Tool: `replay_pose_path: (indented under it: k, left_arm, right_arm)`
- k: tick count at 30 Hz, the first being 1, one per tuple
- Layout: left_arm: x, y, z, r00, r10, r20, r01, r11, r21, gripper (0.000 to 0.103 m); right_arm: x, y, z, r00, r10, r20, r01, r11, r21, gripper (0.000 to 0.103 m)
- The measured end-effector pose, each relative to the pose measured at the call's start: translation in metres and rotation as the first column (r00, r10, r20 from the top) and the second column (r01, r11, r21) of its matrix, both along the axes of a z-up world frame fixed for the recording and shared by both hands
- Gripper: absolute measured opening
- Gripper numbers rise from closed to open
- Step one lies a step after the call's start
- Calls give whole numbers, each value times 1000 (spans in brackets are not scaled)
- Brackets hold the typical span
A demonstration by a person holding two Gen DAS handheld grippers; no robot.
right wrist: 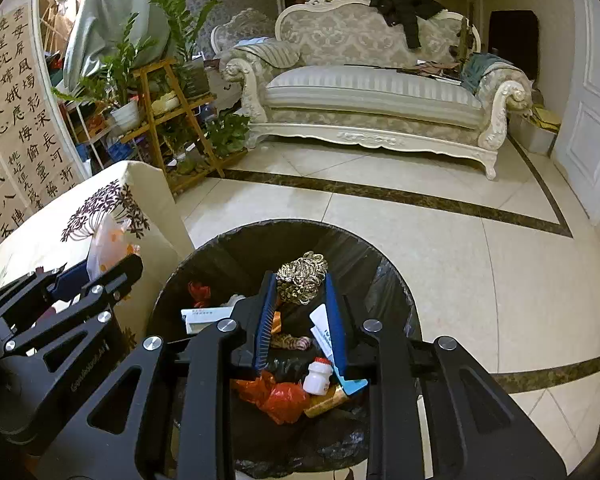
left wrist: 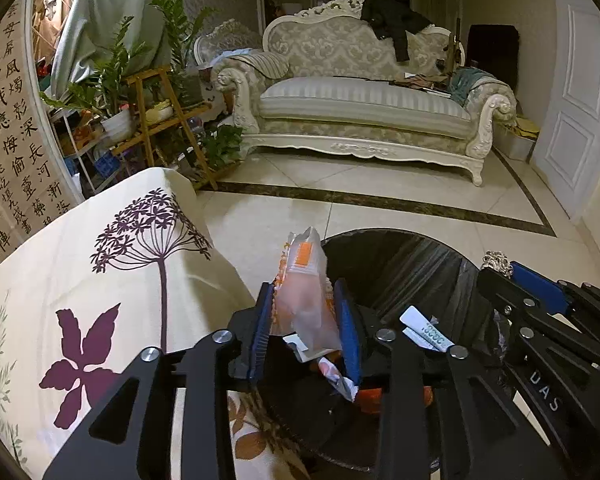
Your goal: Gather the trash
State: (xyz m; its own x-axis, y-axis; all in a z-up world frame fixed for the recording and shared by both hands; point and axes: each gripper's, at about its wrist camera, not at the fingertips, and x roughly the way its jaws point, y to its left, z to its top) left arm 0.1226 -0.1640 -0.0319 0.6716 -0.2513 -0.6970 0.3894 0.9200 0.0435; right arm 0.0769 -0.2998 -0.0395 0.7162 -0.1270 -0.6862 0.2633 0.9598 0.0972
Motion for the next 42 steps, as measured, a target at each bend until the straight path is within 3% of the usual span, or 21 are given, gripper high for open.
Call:
replay_pose_path:
  k: [2, 4, 10, 14, 16, 23, 34, 42]
  left_arm:
    - [-1, -2, 0, 1000, -3, 0, 3, 1000, -5, 51]
    - [-1, -3, 0, 1000, -3, 3, 3, 1000, -6, 60]
    - [-1, -3, -2, 1000, -1, -4, 1, 1000, -8, 71]
    - [-1, -1, 1, 1000, 5, -3, -5, 1000, -16, 74]
    - [-2, 0, 3, 1000, 7, 0, -7, 1000, -22, 76]
    - [-10, 11, 13, 1000, 22, 19, -21, 999, -44, 80]
    - [-40, 43, 34, 995, 74, 73, -68, 995, -74, 85]
    - [-67, 60, 48, 990, 86, 113, -79, 995, -67, 85]
  right_arm:
    - [0, -3, 0, 1000, -13, 8, 13, 1000, 5, 38]
    - [-1, -5, 1, 1000, -22, 12, 22, 1000, 11, 39]
    - [-3, -9, 2, 999, -35, 16, 35, 999, 16, 40]
    - [-7, -9, 5, 999, -46, 23, 46, 999, 13, 41]
    - [-10, -9, 7, 998, -53, 30, 53, 999, 7, 48]
    - [-21, -6, 14, 997, -66, 41, 67, 998, -13, 51]
    - [-55, 11, 31, 993, -79, 84, 84, 995, -56, 77]
    - [-76, 28, 45, 992, -63, 114, 71, 995, -67, 79]
